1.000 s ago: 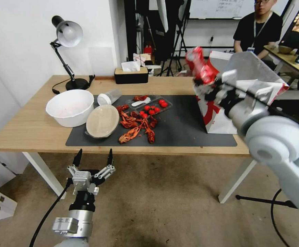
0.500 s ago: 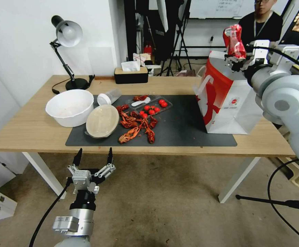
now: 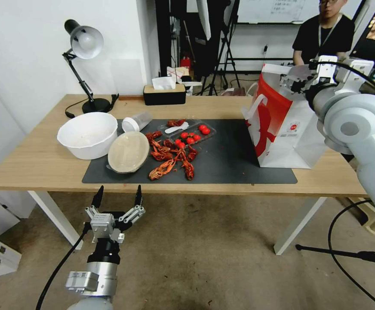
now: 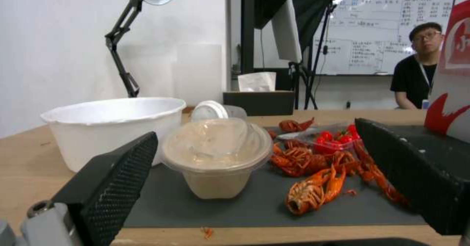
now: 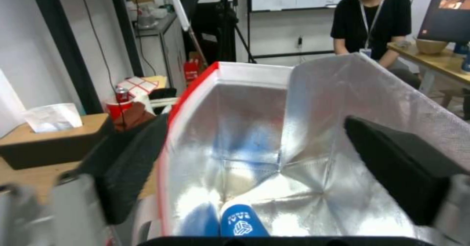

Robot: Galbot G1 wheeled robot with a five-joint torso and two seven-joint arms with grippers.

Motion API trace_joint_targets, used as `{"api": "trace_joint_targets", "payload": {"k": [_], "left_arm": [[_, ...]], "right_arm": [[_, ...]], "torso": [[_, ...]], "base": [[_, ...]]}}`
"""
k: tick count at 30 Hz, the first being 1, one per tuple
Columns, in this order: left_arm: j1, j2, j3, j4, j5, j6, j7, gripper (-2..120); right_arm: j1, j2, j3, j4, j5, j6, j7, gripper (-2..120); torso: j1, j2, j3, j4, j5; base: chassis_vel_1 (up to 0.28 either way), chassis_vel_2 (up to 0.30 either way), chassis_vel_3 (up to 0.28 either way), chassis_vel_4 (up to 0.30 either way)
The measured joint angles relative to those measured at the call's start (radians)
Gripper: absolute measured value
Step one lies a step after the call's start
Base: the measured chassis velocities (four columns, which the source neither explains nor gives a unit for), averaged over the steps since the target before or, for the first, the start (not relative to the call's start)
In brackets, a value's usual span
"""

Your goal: Pick up the trash from the table and place it into the takeout bag.

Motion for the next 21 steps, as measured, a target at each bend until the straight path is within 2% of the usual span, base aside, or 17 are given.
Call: {"api": "trace_joint_targets", "payload": {"k": [3,10,18,20,21], "left_arm": [[0.003,0.003,-0.004,-0.006,-0.002,0.000,0.001,100],[0.005,0.007,-0.010,-0.009,-0.006,-0.002,0.004,100],[0.002,0.005,-0.012,-0.004,-0.008,-0.004,0.005,100],[0.001,0.004,-0.012,-0.004,-0.008,-0.004,0.005,100],[0.001,0.004,-0.012,-0.004,-0.008,-0.004,0.005,100]], "right_arm": [[0.000,0.000,0.000,0.009,0.000,-0.002,-0.001,100],[-0.025,-0.001,0.000,0.040,-0.011,0.014,-0.024,100],[-0.131,-0.027,0.025,0.130,-0.087,0.120,-0.159,100],[-0.179,-0.033,0.029,0.148,-0.150,0.192,-0.227,100],[-0.179,-0.033,0.029,0.148,-0.150,0.192,-0.227,100]], "torso": [[0.000,0.000,0.000,0.0000,0.0000],[0.000,0.000,0.000,0.0000,0.0000],[0.000,0.000,0.000,0.0000,0.0000],[0.000,0.000,0.000,0.0000,0.0000],[0.000,0.000,0.000,0.0000,0.0000]], "base": [[0.000,0.000,0.000,0.000],[0.000,0.000,0.000,0.000],[0.000,0.000,0.000,0.000],[0.000,0.000,0.000,0.000],[0.000,0.000,0.000,0.000]]}}
